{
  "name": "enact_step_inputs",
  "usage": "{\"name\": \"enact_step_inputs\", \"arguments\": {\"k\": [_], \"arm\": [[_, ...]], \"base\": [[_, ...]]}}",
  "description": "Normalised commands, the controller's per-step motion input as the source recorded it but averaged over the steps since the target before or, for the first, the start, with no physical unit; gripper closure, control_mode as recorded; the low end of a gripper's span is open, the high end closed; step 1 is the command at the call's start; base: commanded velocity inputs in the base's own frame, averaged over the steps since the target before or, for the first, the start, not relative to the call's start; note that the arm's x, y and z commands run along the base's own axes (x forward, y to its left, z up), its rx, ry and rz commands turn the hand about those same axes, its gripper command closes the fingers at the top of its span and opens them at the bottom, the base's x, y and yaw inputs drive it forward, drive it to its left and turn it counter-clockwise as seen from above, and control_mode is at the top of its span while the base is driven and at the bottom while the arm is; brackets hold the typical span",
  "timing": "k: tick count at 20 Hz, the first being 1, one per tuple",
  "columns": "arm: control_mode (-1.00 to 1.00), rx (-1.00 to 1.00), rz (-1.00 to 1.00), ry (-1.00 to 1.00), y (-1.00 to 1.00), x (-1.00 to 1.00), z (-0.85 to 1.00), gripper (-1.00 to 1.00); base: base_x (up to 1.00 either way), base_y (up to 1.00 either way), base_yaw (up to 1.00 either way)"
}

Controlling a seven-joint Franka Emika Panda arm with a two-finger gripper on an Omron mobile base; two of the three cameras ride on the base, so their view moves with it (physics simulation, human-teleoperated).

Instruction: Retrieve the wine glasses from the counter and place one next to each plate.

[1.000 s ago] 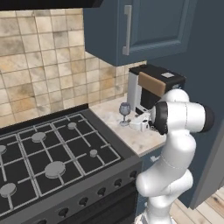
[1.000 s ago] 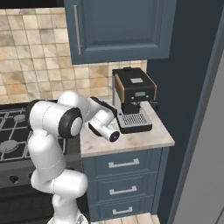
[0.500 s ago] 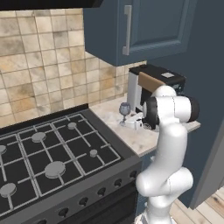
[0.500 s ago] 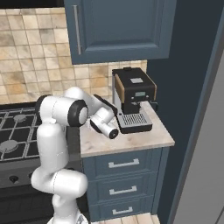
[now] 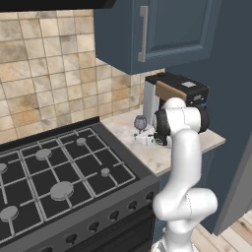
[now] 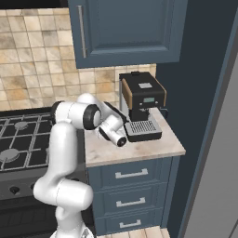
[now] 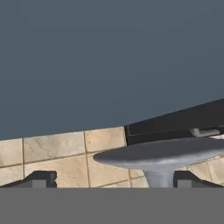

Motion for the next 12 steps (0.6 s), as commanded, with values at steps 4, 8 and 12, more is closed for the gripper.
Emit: {"name": "enact_step_inputs", "arguments": {"k": [4,8,12], "arm": [[-1.0,0.0,-0.01,0.0,0.06,0.61,-0.36,-1.0],[-1.0,0.0,0.0,0.0,0.02,0.51,-0.29,-1.0],[-1.0,0.0,0.0,0.0,0.35,0.36,-0.44,1.0]], "base": [[0.0,0.0,0.0],[0.0,0.0,0.0],[0.0,0.0,0.0]]}}
